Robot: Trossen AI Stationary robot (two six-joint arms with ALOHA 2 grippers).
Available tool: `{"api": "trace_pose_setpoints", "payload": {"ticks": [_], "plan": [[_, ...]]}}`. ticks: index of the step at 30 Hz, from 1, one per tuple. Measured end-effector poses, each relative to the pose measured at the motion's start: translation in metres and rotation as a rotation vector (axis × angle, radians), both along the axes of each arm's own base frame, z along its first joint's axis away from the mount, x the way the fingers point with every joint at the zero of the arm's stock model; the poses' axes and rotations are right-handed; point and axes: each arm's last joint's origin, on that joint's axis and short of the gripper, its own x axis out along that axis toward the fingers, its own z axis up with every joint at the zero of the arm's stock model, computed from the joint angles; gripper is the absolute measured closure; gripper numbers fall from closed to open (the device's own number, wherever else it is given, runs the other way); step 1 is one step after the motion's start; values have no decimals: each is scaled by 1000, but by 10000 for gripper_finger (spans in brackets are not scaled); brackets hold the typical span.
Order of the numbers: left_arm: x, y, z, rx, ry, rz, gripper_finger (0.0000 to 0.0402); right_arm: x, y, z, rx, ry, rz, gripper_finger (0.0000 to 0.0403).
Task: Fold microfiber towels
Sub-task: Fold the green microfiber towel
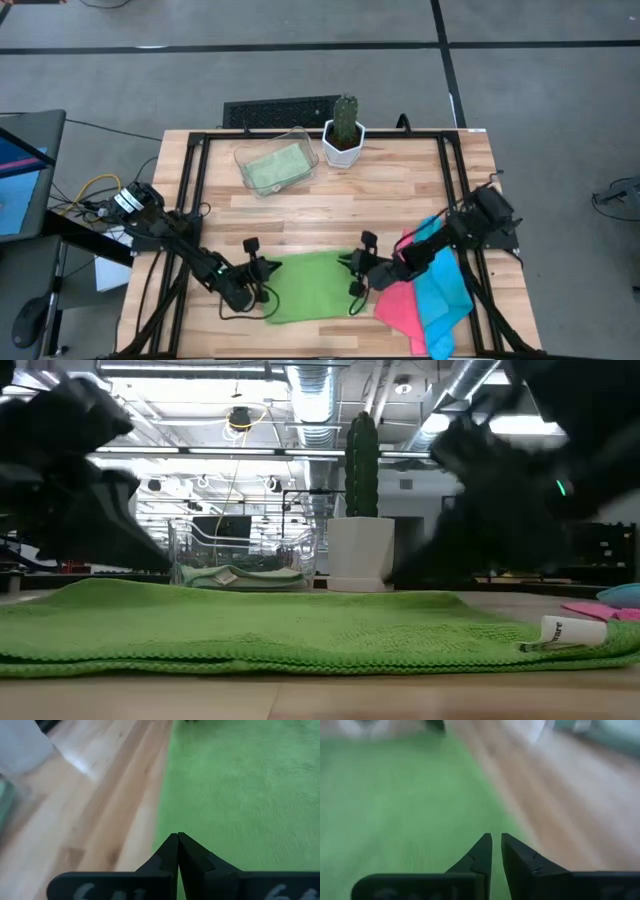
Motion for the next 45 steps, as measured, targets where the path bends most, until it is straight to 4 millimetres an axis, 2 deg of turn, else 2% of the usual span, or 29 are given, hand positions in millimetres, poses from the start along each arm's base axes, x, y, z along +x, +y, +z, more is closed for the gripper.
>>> {"api": "trace_pose_setpoints", "payload": {"ticks": [5, 9, 13, 16, 19, 21, 24, 28, 32, 36, 41, 45], "plan": [[-15, 13, -15, -74, -11, 53, 401, 2, -9, -30, 62, 0, -91, 357], [-20, 16, -20, -123, 20, 54, 401, 0, -6, -37, 73, -24, -115, 378], [-21, 17, -21, -117, 36, 54, 401, -3, -3, -25, 39, 4, -62, 392], [-21, 17, -21, -115, 35, 55, 401, -10, 0, -4, -32, 24, -26, 389], [-21, 17, -21, -111, 33, 58, 401, -11, 0, 24, -90, -45, -64, 381], [-21, 17, -20, -106, 30, 61, 401, -10, -4, 31, -128, -53, -66, 380], [-21, 18, -20, -101, 25, 66, 401, -6, -11, 30, -131, -45, -79, 386], [-21, 18, -20, -99, 22, 69, 401, -3, -18, 6, -94, 27, -77, 389], [-19, 17, -19, -95, -3, 72, 401, -1, -23, -16, -36, 67, -117, 374], [-16, 16, -15, -99, -47, 71, 401, 1, -26, -26, 11, 64, -176, 354], [-16, 18, -17, -92, -19, 70, 401, -4, -28, -11, -24, 96, -147, 332], [-14, 20, -17, -85, -13, 77, 401, -4, -28, 18, -54, 61, -99, 317]]}}
